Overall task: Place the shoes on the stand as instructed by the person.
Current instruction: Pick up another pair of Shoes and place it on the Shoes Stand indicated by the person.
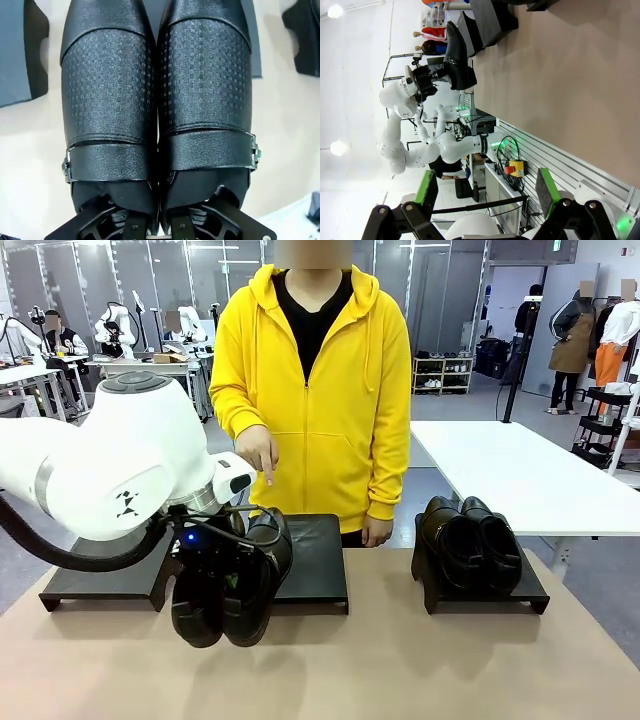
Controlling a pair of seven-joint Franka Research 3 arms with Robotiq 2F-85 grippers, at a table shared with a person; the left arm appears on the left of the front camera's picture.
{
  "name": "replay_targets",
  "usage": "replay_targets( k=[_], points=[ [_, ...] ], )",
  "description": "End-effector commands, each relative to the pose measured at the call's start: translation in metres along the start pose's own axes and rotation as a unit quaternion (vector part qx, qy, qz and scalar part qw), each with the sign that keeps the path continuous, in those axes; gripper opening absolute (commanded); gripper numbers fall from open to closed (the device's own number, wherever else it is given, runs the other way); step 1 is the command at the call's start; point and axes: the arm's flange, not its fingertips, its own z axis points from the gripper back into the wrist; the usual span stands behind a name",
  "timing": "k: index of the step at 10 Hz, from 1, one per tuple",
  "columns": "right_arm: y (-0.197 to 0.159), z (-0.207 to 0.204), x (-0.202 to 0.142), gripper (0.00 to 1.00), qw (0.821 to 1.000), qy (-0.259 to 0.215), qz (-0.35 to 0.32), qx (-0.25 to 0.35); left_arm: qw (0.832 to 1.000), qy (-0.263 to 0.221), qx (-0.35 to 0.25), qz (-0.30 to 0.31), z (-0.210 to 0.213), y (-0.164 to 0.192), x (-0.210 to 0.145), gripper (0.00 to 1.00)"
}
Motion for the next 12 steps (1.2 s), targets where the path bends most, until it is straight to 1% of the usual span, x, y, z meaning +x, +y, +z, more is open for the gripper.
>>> replay_targets(
  k=[1, 3, 5, 7, 10, 12],
  points=[
    [0.000, -0.001, -0.004, 1.00, 1.000, -0.002, 0.003, -0.007, 0.999, -0.043, 0.010, 0.020, -0.006, -0.016, 0.030, 0.10],
    [0.000, -0.001, -0.004, 1.00, 1.000, -0.002, 0.003, -0.007, 0.997, -0.063, 0.031, 0.012, -0.002, -0.027, 0.051, 0.10],
    [0.000, -0.001, -0.004, 1.00, 1.000, -0.002, 0.003, -0.007, 0.997, -0.067, 0.039, 0.002, -0.002, -0.045, 0.078, 0.10],
    [0.000, -0.001, -0.004, 1.00, 1.000, -0.002, 0.003, -0.007, 0.997, -0.066, 0.050, 0.000, -0.014, -0.070, 0.103, 0.10],
    [0.000, -0.001, -0.004, 1.00, 1.000, -0.002, 0.003, -0.007, 0.995, -0.072, 0.054, 0.031, -0.030, -0.087, 0.119, 0.10],
    [0.000, -0.001, -0.004, 1.00, 1.000, -0.002, 0.003, -0.007, 0.995, -0.076, 0.061, 0.030, -0.046, -0.092, 0.122, 0.10]
  ],
)
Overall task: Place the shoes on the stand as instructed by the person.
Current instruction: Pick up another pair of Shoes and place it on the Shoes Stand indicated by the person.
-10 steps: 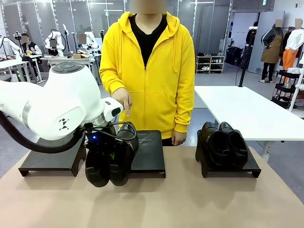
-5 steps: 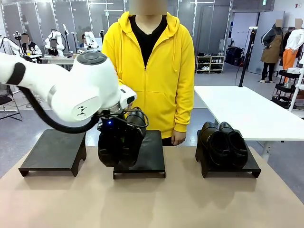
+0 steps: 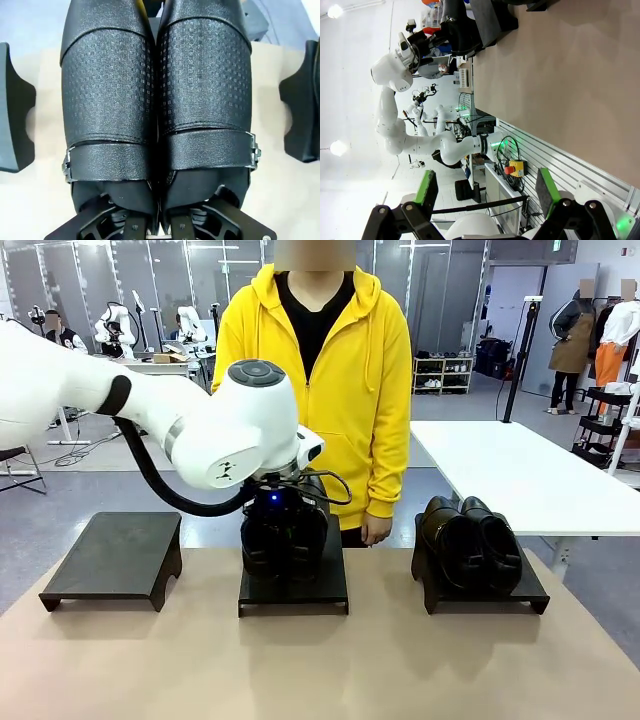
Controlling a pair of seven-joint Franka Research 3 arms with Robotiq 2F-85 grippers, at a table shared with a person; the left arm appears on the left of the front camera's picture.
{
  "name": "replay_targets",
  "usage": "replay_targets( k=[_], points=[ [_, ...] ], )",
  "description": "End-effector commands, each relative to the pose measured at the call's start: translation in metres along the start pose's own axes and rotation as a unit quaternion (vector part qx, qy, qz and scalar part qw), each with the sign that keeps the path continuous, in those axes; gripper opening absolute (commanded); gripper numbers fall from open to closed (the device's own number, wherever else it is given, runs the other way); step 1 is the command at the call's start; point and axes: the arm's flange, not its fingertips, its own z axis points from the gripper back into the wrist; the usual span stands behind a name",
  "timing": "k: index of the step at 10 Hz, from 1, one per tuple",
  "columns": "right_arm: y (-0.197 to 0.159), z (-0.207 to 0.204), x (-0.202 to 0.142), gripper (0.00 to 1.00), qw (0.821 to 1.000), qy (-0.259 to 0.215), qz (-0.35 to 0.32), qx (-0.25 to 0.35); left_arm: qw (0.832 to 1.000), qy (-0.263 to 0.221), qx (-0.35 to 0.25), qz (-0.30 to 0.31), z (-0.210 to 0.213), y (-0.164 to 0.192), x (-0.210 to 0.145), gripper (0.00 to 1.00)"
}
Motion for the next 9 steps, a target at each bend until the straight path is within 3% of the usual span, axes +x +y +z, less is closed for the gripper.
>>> replay_targets(
  k=[1, 9],
  points=[
    [0.000, -0.002, -0.004, 1.00, 1.000, -0.002, 0.003, -0.007, 0.999, -0.031, 0.017, 0.005, -0.005, -0.011, 0.012, 0.10],
    [0.000, -0.002, -0.004, 1.00, 1.000, -0.002, 0.003, -0.007, 0.999, -0.040, 0.014, 0.009, -0.049, -0.014, 0.002, 0.10]
  ],
)
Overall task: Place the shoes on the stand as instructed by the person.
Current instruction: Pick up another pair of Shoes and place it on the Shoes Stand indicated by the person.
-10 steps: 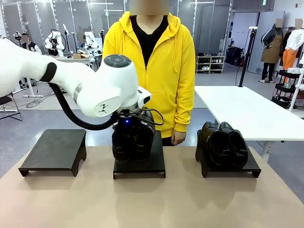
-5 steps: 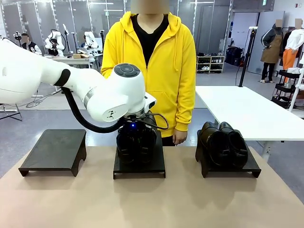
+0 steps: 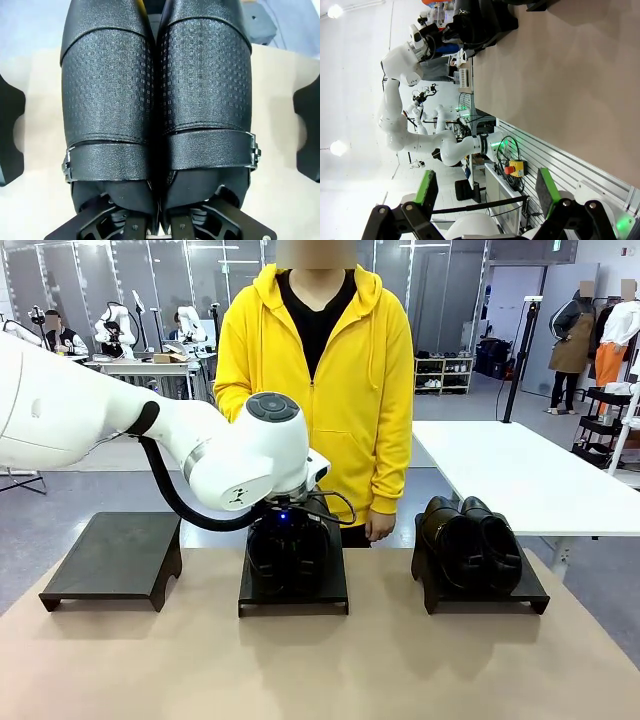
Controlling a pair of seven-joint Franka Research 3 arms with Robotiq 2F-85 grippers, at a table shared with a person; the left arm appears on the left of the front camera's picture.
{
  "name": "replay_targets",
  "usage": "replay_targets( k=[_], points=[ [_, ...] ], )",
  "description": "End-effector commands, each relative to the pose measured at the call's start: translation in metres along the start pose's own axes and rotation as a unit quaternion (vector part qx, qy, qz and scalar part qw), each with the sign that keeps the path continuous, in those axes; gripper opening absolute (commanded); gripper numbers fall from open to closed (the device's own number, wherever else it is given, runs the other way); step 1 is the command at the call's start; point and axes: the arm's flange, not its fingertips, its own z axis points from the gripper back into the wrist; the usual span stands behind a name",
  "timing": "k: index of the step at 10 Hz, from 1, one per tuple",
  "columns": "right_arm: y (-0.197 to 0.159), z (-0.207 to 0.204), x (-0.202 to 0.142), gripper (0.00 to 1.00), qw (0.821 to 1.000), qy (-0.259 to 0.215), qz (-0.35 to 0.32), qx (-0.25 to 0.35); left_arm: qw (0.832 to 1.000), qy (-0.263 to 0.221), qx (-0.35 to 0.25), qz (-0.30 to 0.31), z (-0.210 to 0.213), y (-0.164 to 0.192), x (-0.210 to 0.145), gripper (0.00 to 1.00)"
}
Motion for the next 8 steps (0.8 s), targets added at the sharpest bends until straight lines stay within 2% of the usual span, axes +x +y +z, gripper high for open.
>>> replay_targets(
  k=[1, 4, 7, 8],
  points=[
    [0.000, -0.002, -0.004, 1.00, 1.000, -0.002, 0.003, -0.007, 1.000, -0.030, 0.003, 0.003, -0.005, -0.006, 0.001, 0.10],
    [0.000, -0.002, -0.004, 1.00, 1.000, -0.002, 0.003, -0.007, 1.000, -0.011, 0.001, -0.005, -0.014, -0.005, -0.009, 0.10],
    [0.000, -0.002, -0.004, 1.00, 1.000, -0.002, 0.003, -0.007, 1.000, -0.016, -0.002, 0.001, -0.010, -0.002, -0.007, 0.10],
    [0.000, -0.002, -0.004, 1.00, 1.000, -0.002, 0.003, -0.007, 1.000, -0.017, -0.002, 0.002, -0.008, -0.001, -0.007, 0.24]
  ],
)
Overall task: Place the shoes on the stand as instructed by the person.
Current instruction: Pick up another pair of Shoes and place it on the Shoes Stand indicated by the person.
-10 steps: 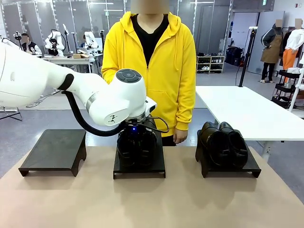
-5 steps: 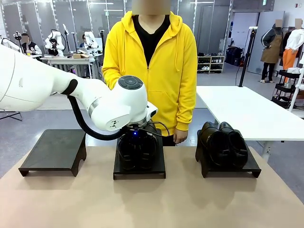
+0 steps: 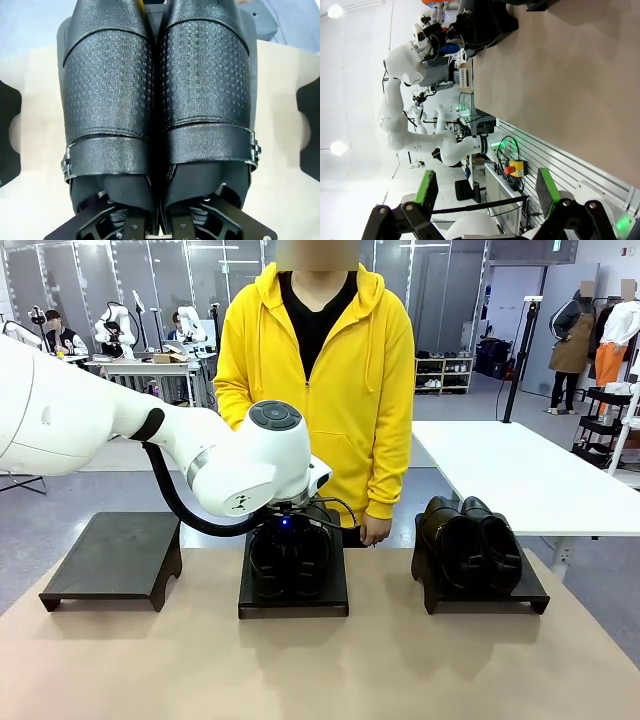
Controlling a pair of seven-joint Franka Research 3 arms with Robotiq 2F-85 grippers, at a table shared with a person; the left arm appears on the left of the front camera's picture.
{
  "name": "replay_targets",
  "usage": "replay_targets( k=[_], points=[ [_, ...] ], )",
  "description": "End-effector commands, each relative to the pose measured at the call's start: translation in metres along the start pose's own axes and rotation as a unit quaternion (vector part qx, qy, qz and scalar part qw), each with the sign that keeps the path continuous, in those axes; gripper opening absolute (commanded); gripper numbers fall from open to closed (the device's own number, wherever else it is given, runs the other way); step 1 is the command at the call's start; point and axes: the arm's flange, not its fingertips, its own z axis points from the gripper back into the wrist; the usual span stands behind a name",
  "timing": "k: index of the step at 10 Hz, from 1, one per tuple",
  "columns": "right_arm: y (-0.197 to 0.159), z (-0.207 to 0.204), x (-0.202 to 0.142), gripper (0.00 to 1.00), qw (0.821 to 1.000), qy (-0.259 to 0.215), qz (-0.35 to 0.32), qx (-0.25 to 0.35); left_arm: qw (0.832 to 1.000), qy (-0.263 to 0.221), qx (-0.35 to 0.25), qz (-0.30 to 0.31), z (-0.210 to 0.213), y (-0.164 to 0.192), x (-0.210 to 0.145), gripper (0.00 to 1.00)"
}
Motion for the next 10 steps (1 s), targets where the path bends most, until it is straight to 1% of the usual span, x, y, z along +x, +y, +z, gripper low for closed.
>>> replay_targets(
  k=[1, 2, 3, 4, 7, 10],
  points=[
    [0.000, -0.002, -0.004, 1.00, 1.000, -0.002, 0.003, -0.007, 1.000, -0.020, -0.001, 0.004, -0.001, 0.001, -0.005, 0.48],
    [0.000, -0.002, -0.004, 1.00, 1.000, -0.002, 0.003, -0.007, 1.000, -0.021, -0.001, 0.004, -0.002, 0.001, -0.006, 0.62],
    [0.000, -0.002, -0.004, 1.00, 1.000, -0.002, 0.003, -0.007, 1.000, -0.023, -0.002, 0.004, -0.001, 0.002, -0.006, 0.85],
    [0.000, -0.002, -0.004, 1.00, 1.000, -0.002, 0.003, -0.007, 1.000, -0.026, -0.002, 0.007, 0.001, 0.003, -0.004, 0.99],
    [0.000, -0.002, -0.004, 1.00, 1.000, -0.002, 0.003, -0.007, 0.999, -0.029, -0.002, 0.013, 0.007, 0.004, -0.005, 1.00],
    [0.000, -0.002, -0.004, 1.00, 1.000, -0.002, 0.003, -0.007, 1.000, -0.015, 0.001, 0.022, 0.013, 0.004, -0.010, 1.00]
  ],
)
